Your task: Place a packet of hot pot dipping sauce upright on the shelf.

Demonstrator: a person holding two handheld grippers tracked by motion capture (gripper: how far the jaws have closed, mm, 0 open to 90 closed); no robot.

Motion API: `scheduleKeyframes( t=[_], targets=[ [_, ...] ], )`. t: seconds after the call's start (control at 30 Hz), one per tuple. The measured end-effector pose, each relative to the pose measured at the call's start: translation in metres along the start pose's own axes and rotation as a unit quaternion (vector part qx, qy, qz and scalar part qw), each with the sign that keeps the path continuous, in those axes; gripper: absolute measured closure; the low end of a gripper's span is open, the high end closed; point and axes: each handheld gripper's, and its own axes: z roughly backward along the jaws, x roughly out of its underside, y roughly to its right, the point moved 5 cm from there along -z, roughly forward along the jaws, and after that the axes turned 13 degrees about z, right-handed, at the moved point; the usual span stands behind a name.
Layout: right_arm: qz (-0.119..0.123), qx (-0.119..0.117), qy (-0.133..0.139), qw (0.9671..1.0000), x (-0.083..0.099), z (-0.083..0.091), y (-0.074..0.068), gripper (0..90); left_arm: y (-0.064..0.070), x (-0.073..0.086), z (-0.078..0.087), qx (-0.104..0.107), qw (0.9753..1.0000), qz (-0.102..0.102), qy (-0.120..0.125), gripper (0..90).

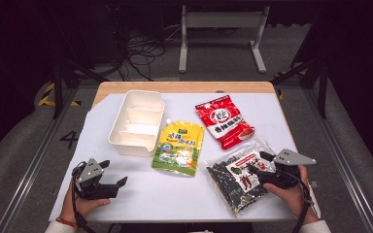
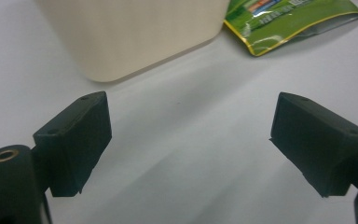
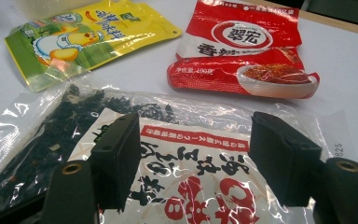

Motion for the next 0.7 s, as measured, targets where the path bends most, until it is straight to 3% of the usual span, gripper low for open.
scheduleKeyframes(
  t=[0.2, 0.23, 0.3, 0.33, 0.43, 0.57, 0.6, 0.7],
  targets=[
    [0.001, -0.015, -0.014, 0.9998, -0.002, -0.005, 0.004, 34.5, 0.011, 0.001, -0.008, 0.021, 0.9996, -0.016, -0.012, 14.5],
    [0.0, -0.026, -0.017, 0.9995, -0.004, -0.007, 0.006, 33.6, 0.013, 0.001, -0.009, 0.026, 0.9995, -0.014, -0.015, 14.5],
    [0.003, -0.023, -0.024, 0.9995, -0.007, -0.01, 0.012, 33.1, 0.014, 0.002, -0.011, 0.029, 0.9991, -0.021, -0.023, 15.7],
    [-0.002, -0.033, -0.025, 0.9991, -0.012, -0.014, 0.018, 32.5, 0.014, 0.002, -0.013, 0.03, 0.999, -0.024, -0.024, 15.8],
    [-0.006, -0.04, -0.039, 0.9984, -0.015, -0.022, 0.027, 30.8, 0.017, -0.001, -0.013, 0.046, 0.9986, -0.017, -0.018, 16.7],
    [-0.008, -0.03, -0.05, 0.9983, -0.02, -0.031, 0.038, 29.0, 0.019, -0.002, -0.017, 0.048, 0.9984, -0.019, -0.023, 14.9],
    [-0.016, -0.031, -0.054, 0.9979, -0.024, -0.038, 0.047, 28.0, 0.02, -0.003, -0.019, 0.043, 0.9985, -0.023, -0.026, 14.6],
    [-0.028, -0.027, -0.055, 0.9977, -0.028, -0.046, 0.056, 25.8, 0.02, -0.005, -0.023, 0.039, 0.9983, -0.03, -0.03, 14.0]
  ],
)
